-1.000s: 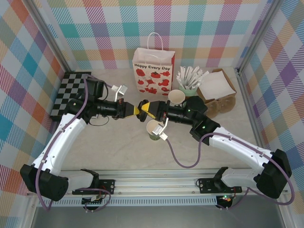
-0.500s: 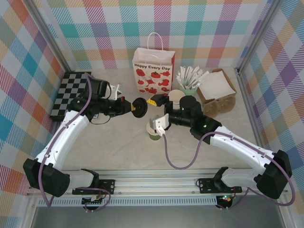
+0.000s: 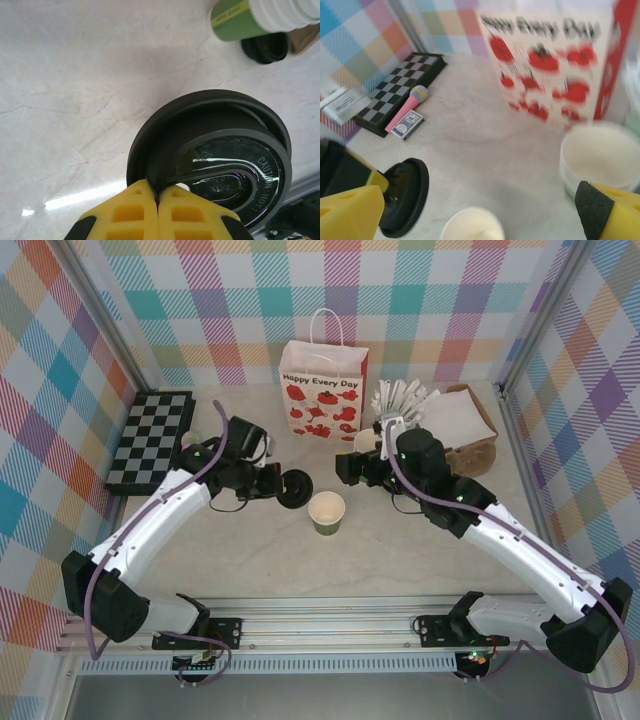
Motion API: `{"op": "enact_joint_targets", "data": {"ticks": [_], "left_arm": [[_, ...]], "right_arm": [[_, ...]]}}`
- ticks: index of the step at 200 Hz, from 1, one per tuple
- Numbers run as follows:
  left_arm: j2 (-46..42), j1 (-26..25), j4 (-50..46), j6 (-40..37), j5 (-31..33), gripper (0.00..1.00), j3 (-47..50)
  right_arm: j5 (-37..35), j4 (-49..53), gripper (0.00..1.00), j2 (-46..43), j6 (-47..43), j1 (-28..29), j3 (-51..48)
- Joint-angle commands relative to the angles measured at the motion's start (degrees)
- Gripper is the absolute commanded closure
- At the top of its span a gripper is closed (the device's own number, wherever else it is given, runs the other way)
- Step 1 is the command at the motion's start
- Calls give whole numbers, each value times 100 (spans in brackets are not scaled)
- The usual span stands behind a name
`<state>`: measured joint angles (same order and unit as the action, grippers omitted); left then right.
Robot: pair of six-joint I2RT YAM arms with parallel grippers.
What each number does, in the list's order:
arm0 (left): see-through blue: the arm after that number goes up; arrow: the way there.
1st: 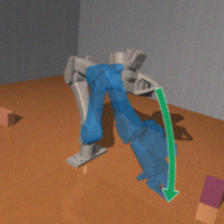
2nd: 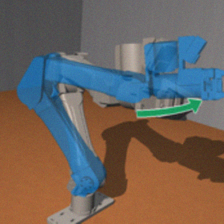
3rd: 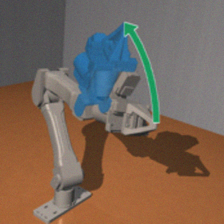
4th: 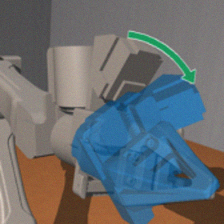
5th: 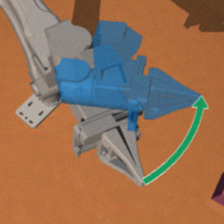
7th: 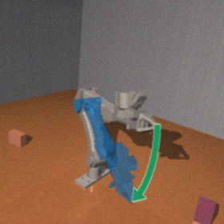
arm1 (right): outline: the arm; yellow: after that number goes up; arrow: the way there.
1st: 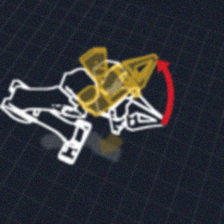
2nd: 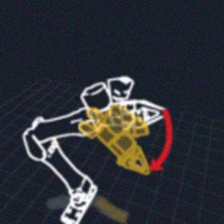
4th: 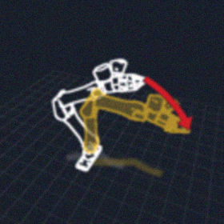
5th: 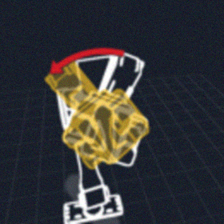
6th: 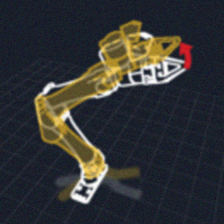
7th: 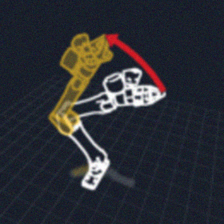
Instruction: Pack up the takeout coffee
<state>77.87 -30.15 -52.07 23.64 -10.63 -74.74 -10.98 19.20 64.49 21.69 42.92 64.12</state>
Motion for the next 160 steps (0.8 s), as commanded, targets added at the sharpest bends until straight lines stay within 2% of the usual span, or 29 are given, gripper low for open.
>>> {"op": "enact_joint_targets", "data": {"ticks": [1,27,47,64,93,120,160], "left_arm": [[157,-341,-263,345,705,100,-370],[419,-690,-457,483,904,100,-636],[632,-844,-480,494,853,100,-740],[815,-937,-522,505,871,100,-829],[1097,-1064,-405,571,728,100,-942],[1453,-1168,-589,484,804,100,-1200],[1828,-1238,-911,346,970,100,-1549]], "right_arm": [[222,797,0,244,2512,-139,-165],[1250,956,0,599,2906,-435,-322],[2483,203,0,641,3154,-917,-908],[3160,-338,2,560,3439,-1371,-1471],[3997,-653,3,424,2935,-1866,-1918],[4212,-400,5,401,2434,-1902,-1920],[4169,-801,11,432,2715,-1902,-2213]]}}
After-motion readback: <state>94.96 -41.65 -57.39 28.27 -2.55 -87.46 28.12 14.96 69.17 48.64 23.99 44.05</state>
